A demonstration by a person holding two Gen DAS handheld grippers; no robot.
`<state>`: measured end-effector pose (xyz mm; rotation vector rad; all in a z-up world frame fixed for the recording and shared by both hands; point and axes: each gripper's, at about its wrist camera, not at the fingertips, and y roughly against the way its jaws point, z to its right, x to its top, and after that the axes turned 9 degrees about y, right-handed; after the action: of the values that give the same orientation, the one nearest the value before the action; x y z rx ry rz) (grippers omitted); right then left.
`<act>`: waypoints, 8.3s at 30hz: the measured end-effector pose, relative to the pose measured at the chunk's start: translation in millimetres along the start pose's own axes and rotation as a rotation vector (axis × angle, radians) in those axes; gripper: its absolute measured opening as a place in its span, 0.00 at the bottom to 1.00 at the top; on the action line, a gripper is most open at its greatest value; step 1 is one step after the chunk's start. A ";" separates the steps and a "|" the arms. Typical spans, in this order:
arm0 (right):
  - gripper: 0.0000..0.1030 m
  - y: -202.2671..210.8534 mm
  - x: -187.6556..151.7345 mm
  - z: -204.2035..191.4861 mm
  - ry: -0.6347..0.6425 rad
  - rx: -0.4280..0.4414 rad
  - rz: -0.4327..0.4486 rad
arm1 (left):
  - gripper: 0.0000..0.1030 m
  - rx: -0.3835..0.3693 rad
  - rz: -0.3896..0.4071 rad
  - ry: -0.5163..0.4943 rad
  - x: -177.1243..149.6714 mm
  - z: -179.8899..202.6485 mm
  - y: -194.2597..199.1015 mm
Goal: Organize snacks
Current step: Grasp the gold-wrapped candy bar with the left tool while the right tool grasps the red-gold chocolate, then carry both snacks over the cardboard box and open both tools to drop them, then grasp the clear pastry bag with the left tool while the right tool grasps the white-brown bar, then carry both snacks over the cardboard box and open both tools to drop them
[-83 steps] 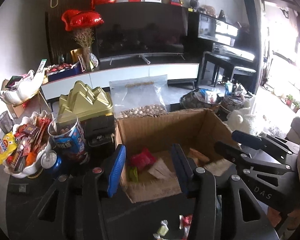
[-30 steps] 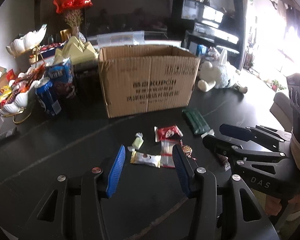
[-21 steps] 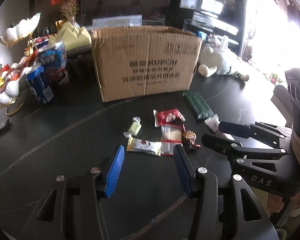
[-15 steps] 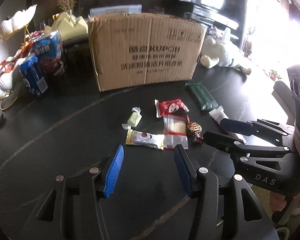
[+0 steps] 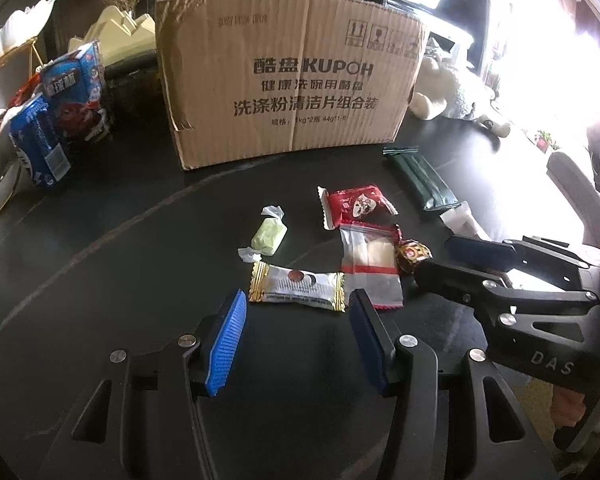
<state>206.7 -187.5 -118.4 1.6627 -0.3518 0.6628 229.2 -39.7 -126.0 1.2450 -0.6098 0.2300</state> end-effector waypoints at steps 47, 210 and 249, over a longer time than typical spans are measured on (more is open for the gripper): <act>0.21 17.7 7.8 -2.2 -0.002 0.038 0.065 | 0.26 0.020 0.102 0.044 8.7 12.8 28.0; 0.51 8.3 -21.3 61.6 -0.106 -0.059 -0.148 | 0.71 0.100 -0.101 0.004 11.3 57.3 -25.8; 0.20 56.3 -4.7 44.3 -0.088 -0.042 -0.004 | 0.34 0.036 0.001 0.010 23.2 71.7 28.0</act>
<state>180.8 -242.6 -80.3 1.6552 -0.4233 0.5765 212.7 -101.3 -77.0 1.2776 -0.6001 0.2483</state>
